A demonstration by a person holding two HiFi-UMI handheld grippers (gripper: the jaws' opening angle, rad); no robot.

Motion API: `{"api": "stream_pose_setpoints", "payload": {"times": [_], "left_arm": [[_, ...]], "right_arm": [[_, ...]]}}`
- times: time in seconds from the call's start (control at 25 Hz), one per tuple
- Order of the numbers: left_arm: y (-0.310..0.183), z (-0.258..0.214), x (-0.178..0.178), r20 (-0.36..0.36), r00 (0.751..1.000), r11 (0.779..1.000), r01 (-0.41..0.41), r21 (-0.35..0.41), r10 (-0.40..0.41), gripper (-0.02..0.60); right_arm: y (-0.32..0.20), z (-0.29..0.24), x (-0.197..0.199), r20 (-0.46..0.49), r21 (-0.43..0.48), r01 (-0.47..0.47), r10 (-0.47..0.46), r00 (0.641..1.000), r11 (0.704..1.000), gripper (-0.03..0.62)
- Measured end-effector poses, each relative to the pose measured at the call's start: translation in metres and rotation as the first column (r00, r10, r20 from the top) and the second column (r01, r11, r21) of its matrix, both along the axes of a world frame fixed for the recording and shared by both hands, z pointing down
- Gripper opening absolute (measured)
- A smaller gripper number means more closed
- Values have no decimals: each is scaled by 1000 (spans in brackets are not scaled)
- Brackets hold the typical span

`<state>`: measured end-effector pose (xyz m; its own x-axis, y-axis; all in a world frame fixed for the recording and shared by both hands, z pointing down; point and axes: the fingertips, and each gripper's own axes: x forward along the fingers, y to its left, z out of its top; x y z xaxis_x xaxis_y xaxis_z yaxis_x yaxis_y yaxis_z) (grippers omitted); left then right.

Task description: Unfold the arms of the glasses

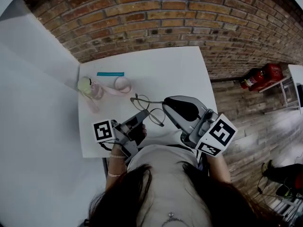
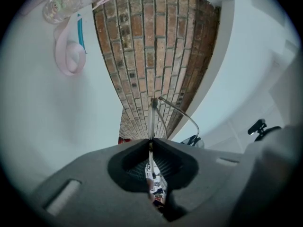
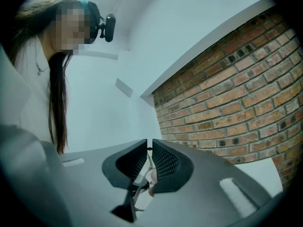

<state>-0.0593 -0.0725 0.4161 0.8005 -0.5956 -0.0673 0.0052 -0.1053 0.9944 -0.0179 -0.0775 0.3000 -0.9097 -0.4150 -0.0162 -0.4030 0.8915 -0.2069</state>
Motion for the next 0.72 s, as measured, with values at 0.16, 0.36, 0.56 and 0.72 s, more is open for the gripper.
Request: {"api": "stream_pose_setpoints", "payload": {"times": [0.16,0.36,0.56,0.72], "left_arm": [[3,3,7,4,1000,1000,-26,-6,26,21],[7,6,15,7,998,998,-61,-12,61,21],[8,6,18,-1,997,997,-79,-14,79,20],[12,7,21,3,995,995,-97,-16,98,20]], "right_arm": [[-3,-4,3,9,6,-12,12,1000,1000,41],[-8,-9,4,5,25,-27,26,1000,999,41],[-10,-12,1,7,34,-24,23,1000,999,41],[-12,-15,1,5,42,-27,26,1000,999,41]]}}
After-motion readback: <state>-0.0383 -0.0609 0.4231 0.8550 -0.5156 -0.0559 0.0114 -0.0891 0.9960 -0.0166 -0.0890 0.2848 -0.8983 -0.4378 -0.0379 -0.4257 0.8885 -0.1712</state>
